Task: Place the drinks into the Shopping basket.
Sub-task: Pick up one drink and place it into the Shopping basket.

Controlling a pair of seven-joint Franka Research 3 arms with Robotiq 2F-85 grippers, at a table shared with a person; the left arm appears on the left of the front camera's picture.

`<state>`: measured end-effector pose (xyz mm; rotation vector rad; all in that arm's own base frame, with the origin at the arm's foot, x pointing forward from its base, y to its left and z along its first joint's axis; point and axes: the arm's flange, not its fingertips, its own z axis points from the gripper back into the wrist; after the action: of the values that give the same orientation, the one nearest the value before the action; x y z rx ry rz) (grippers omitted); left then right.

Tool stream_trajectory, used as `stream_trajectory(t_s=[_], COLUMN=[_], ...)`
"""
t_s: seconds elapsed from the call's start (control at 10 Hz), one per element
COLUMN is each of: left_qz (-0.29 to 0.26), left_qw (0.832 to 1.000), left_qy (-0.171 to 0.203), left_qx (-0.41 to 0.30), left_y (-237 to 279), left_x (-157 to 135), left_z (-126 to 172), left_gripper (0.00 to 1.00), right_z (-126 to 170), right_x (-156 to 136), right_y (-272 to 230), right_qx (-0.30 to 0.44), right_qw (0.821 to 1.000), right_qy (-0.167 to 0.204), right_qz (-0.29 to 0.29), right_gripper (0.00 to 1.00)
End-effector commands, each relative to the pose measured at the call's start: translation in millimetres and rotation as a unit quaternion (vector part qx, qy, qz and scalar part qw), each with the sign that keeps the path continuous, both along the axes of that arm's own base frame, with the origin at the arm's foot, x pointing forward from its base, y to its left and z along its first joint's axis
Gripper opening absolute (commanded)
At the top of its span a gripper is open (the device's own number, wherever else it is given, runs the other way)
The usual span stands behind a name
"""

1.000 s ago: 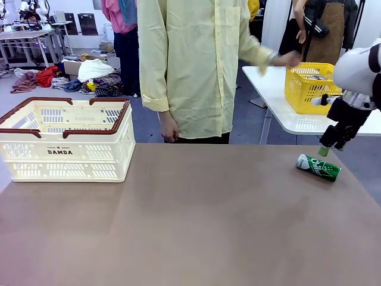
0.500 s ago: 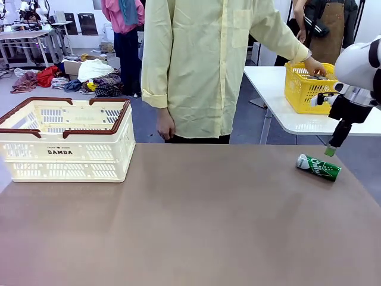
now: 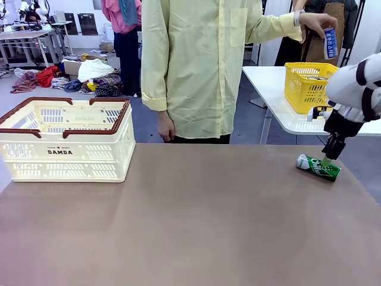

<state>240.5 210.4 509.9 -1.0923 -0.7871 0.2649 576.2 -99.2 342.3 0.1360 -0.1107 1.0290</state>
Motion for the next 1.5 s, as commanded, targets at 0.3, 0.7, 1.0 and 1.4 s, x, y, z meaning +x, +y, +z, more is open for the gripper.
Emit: stream_trajectory(t_s=[0.3, 0.7, 1.0, 1.4], left_qz=[0.0, 0.0, 0.0, 0.0], left_qw=[1.0, 1.0, 1.0, 1.0], left_qy=[-0.006, -0.006, -0.006, -0.006], left_qx=[-0.008, -0.008, -0.008, -0.008], left_y=[0.0, 0.0, 0.0, 0.0], left_x=[0.1, 0.1, 0.1, 0.1], left_z=[3.2, 3.2, 3.2, 3.2], left_gripper=[1.0, 1.0, 1.0, 1.0], right_z=[-28.7, -34.6, -27.2, -34.9], right_x=[17.3, 10.2, 11.3, 15.7], right_y=[-0.4, 1.2, 0.4, 8.5], right_qx=[0.054, 0.052, 0.053, 0.048], right_qw=[0.998, 0.999, 0.999, 0.998], right_qy=[0.011, 0.004, 0.006, 0.023], right_qz=[0.028, 0.016, 0.012, 0.015], right_gripper=[1.0, 1.0, 0.0, 0.0])
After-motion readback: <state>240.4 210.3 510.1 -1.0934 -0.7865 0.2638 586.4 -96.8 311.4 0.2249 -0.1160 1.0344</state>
